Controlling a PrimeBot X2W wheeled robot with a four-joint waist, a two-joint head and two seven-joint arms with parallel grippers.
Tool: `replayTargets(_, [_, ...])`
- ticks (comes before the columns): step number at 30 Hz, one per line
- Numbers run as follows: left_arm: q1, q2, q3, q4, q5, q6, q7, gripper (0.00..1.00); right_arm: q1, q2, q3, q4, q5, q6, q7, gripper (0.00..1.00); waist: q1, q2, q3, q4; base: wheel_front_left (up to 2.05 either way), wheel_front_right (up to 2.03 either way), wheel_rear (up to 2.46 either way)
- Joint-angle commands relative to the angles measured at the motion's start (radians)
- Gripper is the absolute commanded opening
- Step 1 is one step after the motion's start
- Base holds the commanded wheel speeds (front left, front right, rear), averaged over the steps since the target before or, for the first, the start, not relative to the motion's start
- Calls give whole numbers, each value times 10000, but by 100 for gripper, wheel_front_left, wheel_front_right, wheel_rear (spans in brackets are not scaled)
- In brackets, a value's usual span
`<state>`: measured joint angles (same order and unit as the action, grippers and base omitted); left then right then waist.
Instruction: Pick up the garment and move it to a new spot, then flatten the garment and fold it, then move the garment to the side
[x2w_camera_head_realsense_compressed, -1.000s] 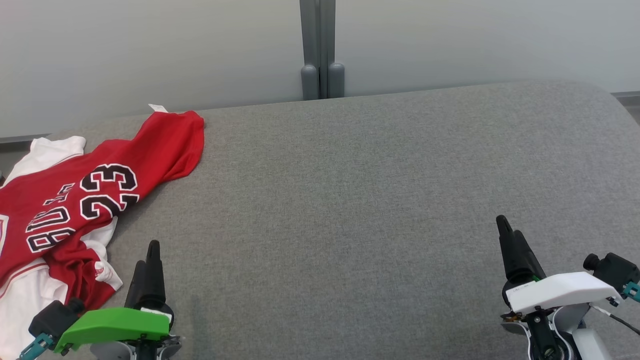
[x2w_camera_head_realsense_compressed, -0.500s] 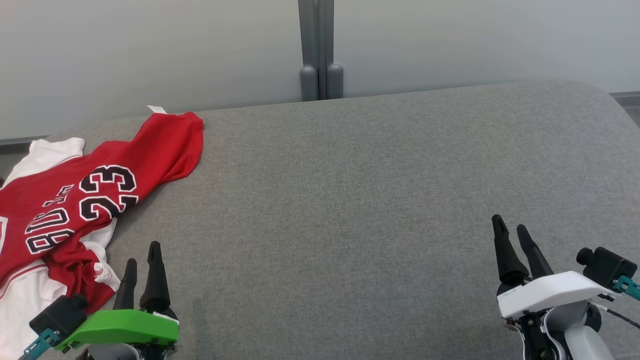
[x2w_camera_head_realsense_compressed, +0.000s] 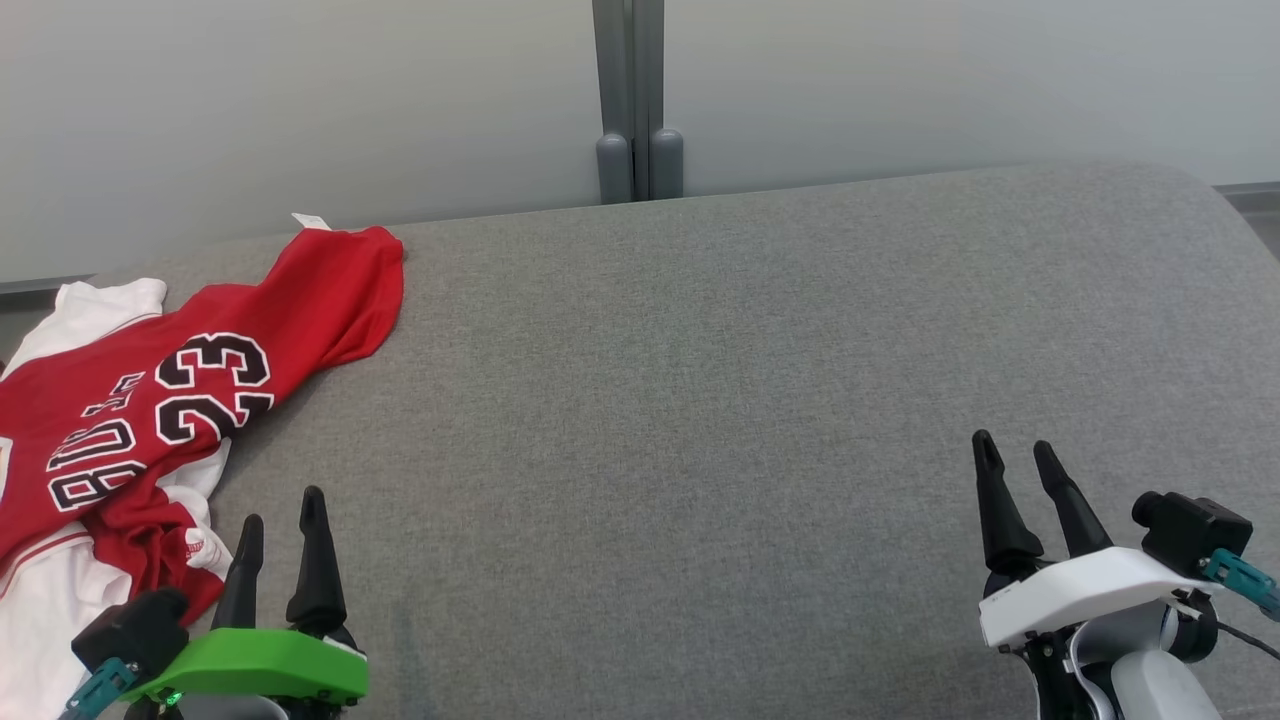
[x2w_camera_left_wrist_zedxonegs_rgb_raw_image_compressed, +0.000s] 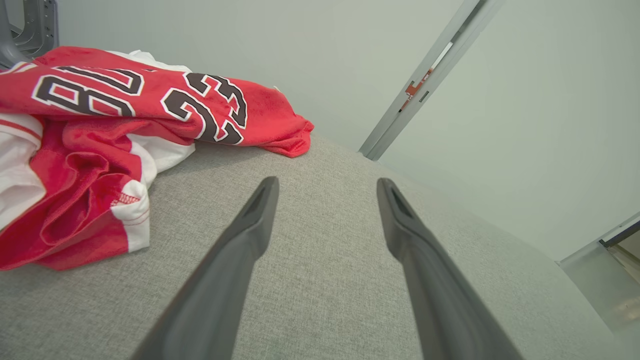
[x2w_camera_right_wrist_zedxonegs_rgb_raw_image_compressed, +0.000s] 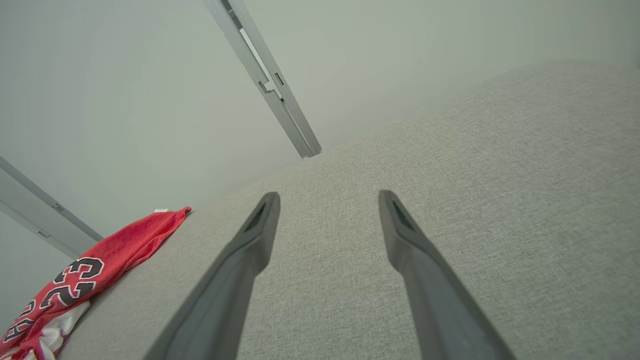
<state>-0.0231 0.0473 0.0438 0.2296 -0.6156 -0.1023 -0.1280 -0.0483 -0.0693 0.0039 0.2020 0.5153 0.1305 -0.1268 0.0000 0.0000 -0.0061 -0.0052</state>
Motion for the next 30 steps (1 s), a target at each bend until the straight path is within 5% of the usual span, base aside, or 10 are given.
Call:
replayTargets(1, [35, 82, 21, -75, 339, -37, -112, 100, -103, -48, 33, -73, -364, 2, -128, 100, 0, 0, -8, -9, 0, 0, 0])
replayTargets(30, [310, 98, 73, 444, 3237, -161, -804, 100, 68, -99, 253, -32, -3223, 3, -816, 100, 0, 0, -119, 46, 0, 0, 0])
